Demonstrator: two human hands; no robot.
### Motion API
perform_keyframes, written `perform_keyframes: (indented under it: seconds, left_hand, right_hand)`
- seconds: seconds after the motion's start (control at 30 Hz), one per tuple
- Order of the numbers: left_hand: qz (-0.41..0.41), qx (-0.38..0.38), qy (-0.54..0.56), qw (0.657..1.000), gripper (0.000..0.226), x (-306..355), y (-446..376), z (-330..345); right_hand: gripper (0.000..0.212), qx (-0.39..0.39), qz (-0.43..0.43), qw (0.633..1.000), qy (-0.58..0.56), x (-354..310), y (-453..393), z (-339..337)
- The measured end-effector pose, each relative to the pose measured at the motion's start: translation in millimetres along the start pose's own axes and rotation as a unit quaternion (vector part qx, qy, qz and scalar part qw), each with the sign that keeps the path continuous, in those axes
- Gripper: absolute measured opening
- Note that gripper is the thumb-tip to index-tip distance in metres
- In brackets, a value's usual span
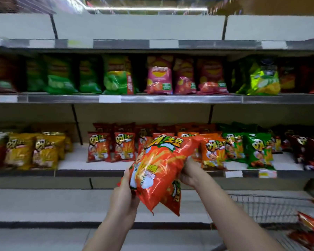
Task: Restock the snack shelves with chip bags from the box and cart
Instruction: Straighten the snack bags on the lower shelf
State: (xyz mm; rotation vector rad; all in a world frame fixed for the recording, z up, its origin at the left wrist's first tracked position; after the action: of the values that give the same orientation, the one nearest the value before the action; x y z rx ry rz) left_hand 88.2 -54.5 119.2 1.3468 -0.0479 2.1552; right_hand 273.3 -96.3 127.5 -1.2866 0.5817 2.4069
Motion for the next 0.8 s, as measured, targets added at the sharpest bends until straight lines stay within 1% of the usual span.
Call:
perform_keyframes:
  seconds: [0.07, 0.1, 0.17, 0.2, 0.27, 0.3, 0.37, 0.43, 0.5, 0.57, 0.6, 0.67, 0.7, 0.73, 0.8]
  left_hand:
    - [0.006, 0.039, 0.045, 0.998, 0.038, -4, -10, -10]
    - [0.016, 0.066, 0.061, 0.996, 0.036, -4, -16, -15]
    - [0.050, 0.122, 0.065, 0.989, 0.031, -3, -34, -23]
    - [0.072, 0.144, 0.050, 0.986, 0.033, -3, -47, -26]
    - [0.105, 0.188, 0.001, 0.977, 0.038, -6, -75, -31]
    - [0.117, 0.201, -0.020, 0.972, 0.038, -7, -89, -31]
    - [0.137, 0.208, -0.057, 0.967, 0.036, -10, -118, -25]
    - [0.143, 0.202, -0.083, 0.965, 0.043, -12, -146, -17]
    - [0.138, 0.202, -0.099, 0.964, 0.052, -8, -170, -16]
    - [0.144, 0.214, -0.126, 0.958, 0.045, 5, -196, -23]
    - [0.145, 0.219, -0.153, 0.953, 0.036, 12, -210, -27]
    - [0.154, 0.232, -0.198, 0.940, 0.014, 31, -229, -37]
    - [0.163, 0.234, -0.217, 0.934, 0.012, 40, -237, -43]
    - [0.171, 0.237, -0.229, 0.928, 0.016, 48, -244, -50]
    - [0.173, 0.239, -0.240, 0.925, 0.022, 60, -253, -61]
  right_hand:
    - [0.038, 0.031, 0.014, 0.999, -0.035, 14, -14, 4]
    - [0.045, 0.031, 0.023, 0.998, -0.052, 20, -20, 5]
    - [0.063, 0.007, 0.040, 0.998, -0.044, 31, -32, 8]
    - [0.070, -0.007, 0.049, 0.999, -0.014, 35, -38, 10]
    - [0.067, -0.041, 0.060, 0.995, 0.066, 44, -59, 14]
    - [0.063, -0.050, 0.065, 0.990, 0.114, 48, -70, 15]
    - [0.065, -0.075, 0.070, 0.980, 0.170, 53, -98, 14]
    - [0.063, -0.074, 0.072, 0.980, 0.168, 51, -129, 2]
    - [0.057, -0.051, 0.054, 0.984, 0.163, 35, -158, -19]
    - [0.054, -0.032, 0.020, 0.984, 0.176, 13, -189, -45]
    - [0.052, -0.024, 0.005, 0.981, 0.194, 0, -204, -56]
    - [0.038, 0.002, -0.021, 0.967, 0.254, -19, -233, -77]
    - [0.038, 0.021, -0.024, 0.957, 0.289, -23, -248, -84]
    - [0.042, 0.046, -0.029, 0.942, 0.332, -24, -262, -90]
    - [0.063, 0.086, -0.022, 0.894, 0.438, -13, -289, -87]
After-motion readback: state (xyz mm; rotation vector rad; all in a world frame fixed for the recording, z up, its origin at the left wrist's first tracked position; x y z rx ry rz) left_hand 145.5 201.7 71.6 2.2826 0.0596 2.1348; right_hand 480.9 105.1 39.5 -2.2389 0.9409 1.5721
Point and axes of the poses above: each hand's wrist, its own y-axis away from the middle knuckle, its own z-axis out of the palm, x = y × z, the point moved 8 cm from there along -y, towards the middle knuckle, and after that the axes turned 4 degrees about -x, right-handed, at the moved point
